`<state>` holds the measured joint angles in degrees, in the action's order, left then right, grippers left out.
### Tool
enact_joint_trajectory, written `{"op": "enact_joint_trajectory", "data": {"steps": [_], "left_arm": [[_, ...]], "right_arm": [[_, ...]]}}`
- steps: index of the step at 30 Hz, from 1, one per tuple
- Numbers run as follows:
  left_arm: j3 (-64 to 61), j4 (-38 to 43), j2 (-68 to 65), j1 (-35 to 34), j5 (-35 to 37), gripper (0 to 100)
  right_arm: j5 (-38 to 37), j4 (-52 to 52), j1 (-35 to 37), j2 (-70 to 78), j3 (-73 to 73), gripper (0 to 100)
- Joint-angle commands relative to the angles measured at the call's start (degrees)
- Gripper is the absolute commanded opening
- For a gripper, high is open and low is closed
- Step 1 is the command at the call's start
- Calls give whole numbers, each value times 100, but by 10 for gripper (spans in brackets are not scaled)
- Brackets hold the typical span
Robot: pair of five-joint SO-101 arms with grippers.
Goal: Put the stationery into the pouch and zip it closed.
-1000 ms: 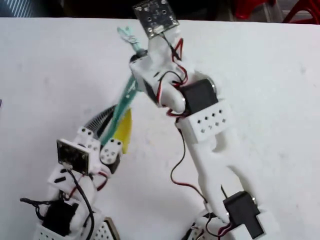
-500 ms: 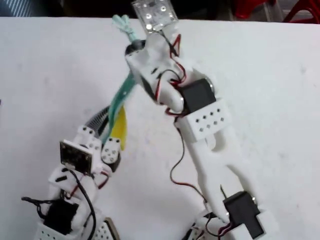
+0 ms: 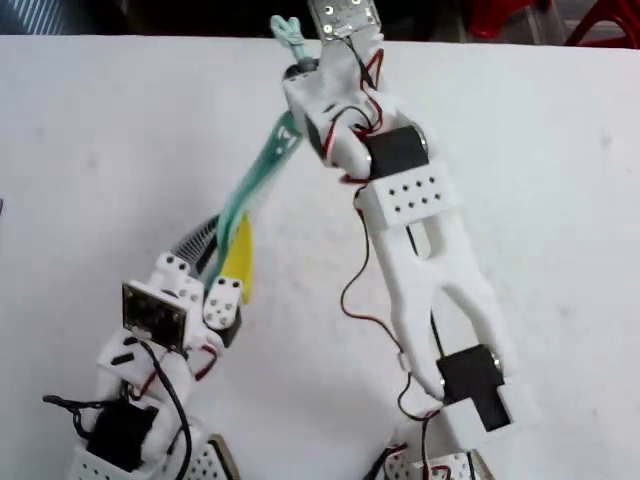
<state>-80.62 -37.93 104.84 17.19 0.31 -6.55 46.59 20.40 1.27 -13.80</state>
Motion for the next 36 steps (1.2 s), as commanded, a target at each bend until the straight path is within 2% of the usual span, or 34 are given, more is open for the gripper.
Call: {"op": "enact_joint_trajectory", "data": {"steps": [1,9,18,29,31,36], "left_arm": [[220,-229,13,-40,-44,20],[220,-229,13,-40,-44,20],[220,-229,13,-40,-44,20],[211,-220,13,-40,-44,20],[193,-176,13,-40,-44,20],[18,123,4,-48,-123,20]], "right_arm": [[44,-532,-470,189,-88,17],[44,-971,-901,567,-97,17],[35,-1473,-927,602,-141,17],[44,-1156,-866,541,-237,22],[18,-514,-629,365,-387,79],[53,1332,-180,-734,-774,422]]}}
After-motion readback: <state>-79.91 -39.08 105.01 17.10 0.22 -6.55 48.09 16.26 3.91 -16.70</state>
